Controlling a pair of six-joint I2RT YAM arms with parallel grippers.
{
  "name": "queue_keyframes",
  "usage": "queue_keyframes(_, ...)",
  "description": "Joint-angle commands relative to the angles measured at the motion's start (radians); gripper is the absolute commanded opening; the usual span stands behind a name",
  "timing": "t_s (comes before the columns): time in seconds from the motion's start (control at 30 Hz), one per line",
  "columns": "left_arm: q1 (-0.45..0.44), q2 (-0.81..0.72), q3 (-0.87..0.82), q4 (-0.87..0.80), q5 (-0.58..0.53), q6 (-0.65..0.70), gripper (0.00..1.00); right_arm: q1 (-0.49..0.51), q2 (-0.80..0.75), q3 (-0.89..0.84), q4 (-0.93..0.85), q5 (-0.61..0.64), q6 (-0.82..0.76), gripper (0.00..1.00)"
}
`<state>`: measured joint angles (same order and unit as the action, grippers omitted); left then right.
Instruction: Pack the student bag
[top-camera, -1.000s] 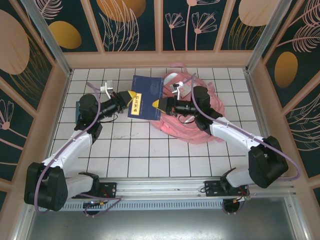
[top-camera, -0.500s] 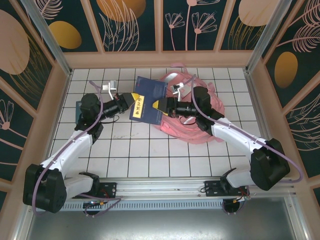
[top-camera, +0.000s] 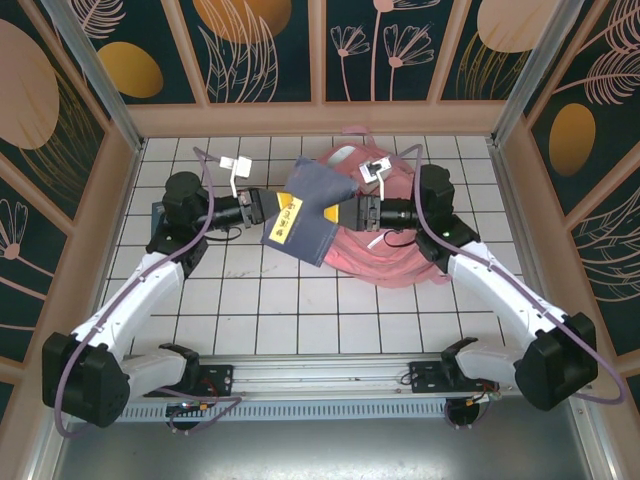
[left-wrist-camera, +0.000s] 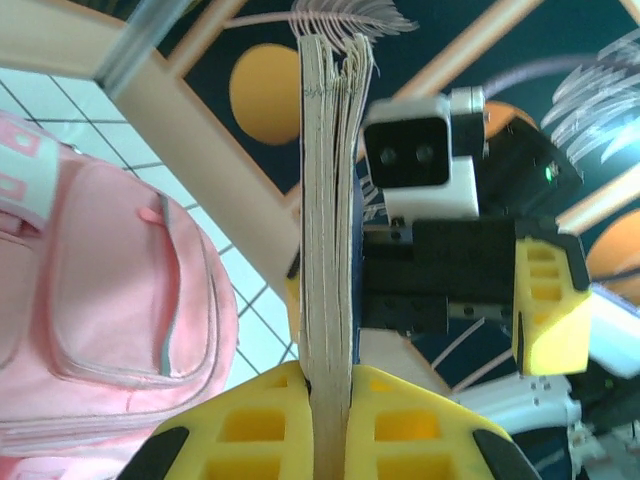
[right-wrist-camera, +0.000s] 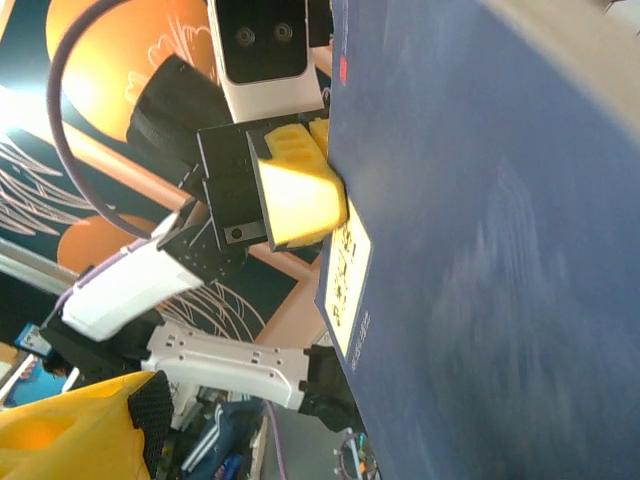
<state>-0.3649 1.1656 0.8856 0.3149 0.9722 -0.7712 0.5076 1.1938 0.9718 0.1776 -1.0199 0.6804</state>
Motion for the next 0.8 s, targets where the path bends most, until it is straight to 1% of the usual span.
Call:
queue_keyframes(0.0, -0.031, -0.004, 0.053, -0.131, 0.066, 0.164, 0.0, -0.007, -0.044, 0.036, -0.125, -0.057, -0.114, 0.83)
queue_keyframes(0.1, -0.053, -0.017, 0.07, -0.227, 0.059, 0.26, 0.0, -0.009, -0.102, 0.02, -0.196, -0.061, -0.123, 0.82)
queue_keyframes(0.27, -0.09, -0.025, 0.05, -0.247, 0.077, 0.308, 0.0, -0.013, -0.224, -0.029, -0.359, -0.034, -0.183, 0.82)
queue_keyframes(0.37, -0.131, 0.012, 0.082, -0.318, 0.077, 0.372, 0.0, -0.013, -0.274, -0.082, -0.366, -0.042, -0.171, 0.82)
queue_keyframes(0.5, -0.164, 0.082, 0.16, -0.415, 0.059, 0.45, 0.0, -0.013, -0.275, -0.107, -0.401, -0.025, -0.198, 0.8)
queue_keyframes(0.53, -0.167, 0.097, 0.172, -0.43, 0.057, 0.462, 0.0, -0.014, -0.271, -0.105, -0.423, -0.004, -0.215, 0.78)
queue_keyframes(0.6, -0.174, 0.123, 0.191, -0.454, 0.057, 0.482, 0.0, -0.014, -0.264, -0.091, -0.492, 0.087, -0.273, 0.75)
queue_keyframes(0.67, -0.181, 0.133, 0.194, -0.468, 0.056, 0.497, 0.0, -0.014, -0.265, -0.091, -0.513, 0.131, -0.299, 0.7)
queue_keyframes(0.77, -0.186, 0.132, 0.185, -0.475, 0.05, 0.511, 0.0, -0.013, -0.263, -0.111, -0.51, 0.166, -0.313, 0.58)
